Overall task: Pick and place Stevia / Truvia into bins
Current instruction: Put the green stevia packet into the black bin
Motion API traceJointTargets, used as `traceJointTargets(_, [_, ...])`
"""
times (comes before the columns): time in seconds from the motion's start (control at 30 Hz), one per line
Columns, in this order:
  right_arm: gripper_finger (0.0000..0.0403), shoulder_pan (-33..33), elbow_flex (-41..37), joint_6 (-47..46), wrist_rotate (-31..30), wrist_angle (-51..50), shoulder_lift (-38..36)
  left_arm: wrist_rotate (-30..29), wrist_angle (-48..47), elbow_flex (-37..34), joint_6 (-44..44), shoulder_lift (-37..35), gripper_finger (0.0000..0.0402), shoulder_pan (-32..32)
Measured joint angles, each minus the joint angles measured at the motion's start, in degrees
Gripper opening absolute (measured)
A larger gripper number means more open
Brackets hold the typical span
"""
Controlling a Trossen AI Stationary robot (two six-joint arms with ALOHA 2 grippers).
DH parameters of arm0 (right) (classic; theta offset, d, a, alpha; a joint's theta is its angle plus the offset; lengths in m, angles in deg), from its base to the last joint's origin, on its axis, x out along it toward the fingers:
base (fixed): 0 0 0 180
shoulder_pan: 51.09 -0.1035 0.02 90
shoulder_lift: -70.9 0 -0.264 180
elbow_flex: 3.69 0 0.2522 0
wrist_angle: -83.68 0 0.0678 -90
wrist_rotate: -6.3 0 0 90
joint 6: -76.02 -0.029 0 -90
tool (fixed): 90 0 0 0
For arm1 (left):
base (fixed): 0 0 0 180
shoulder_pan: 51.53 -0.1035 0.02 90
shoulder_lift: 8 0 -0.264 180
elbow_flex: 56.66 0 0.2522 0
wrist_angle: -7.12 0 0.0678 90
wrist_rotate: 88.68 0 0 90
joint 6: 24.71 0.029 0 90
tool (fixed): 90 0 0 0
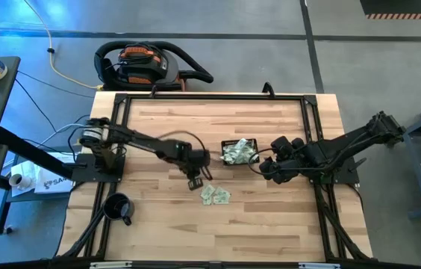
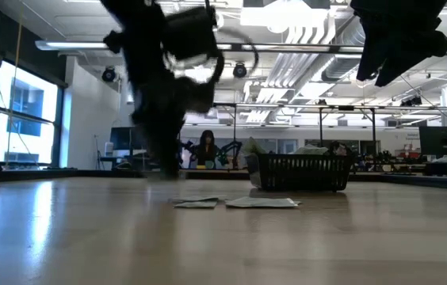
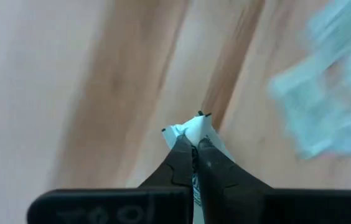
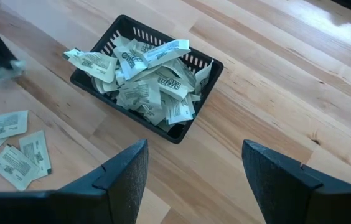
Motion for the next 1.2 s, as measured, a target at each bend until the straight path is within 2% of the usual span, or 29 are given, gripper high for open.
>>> traceJointTargets(0.13, [0.0249,0.02,0.00,-0.03,-0.05,0.07,0.00,-0.08,-0.12,4.17,1.65,-4.38,0.0038,-3.13])
traceJointTargets(0.37, [0.0249,0.02,0.00,-0.22,-0.09,0.13,0.00,2.53,0.01,12.27,7.64,-6.23,0.0038,-7.74])
traceJointTargets(0.5, [0.0249,0.01,0.00,-0.24,-0.09,0.16,0.00,3.69,-1.64,12.81,11.18,-4.31,0.0038,-9.49])
traceJointTargets(0.57, [0.0249,0.02,0.00,-0.26,-0.07,0.15,0.00,3.01,-5.61,11.90,12.97,-3.42,0.0040,-10.00])
traceJointTargets(0.7, [0.0249,0.01,0.00,-0.23,-0.16,0.18,0.00,1.87,-11.24,9.47,12.80,-1.79,0.0102,-9.95])
traceJointTargets(0.83, [0.0249,0.02,0.00,-0.08,-0.57,0.09,0.00,1.18,-12.05,7.79,10.92,-1.84,0.0170,-9.85])
traceJointTargets(0.93, [0.0249,0.02,0.00,0.06,-0.68,0.02,0.00,1.18,-13.39,7.73,10.04,-1.89,0.0204,-9.88])
traceJointTargets(1.07, [0.0249,0.02,0.00,0.24,-0.59,-0.13,0.00,1.50,-16.44,7.73,10.57,-1.91,0.0218,-9.88])
traceJointTargets(1.2, [0.0249,0.02,0.00,0.24,-0.61,-0.13,0.00,1.42,-14.43,7.73,10.48,-1.91,0.0199,-9.90])
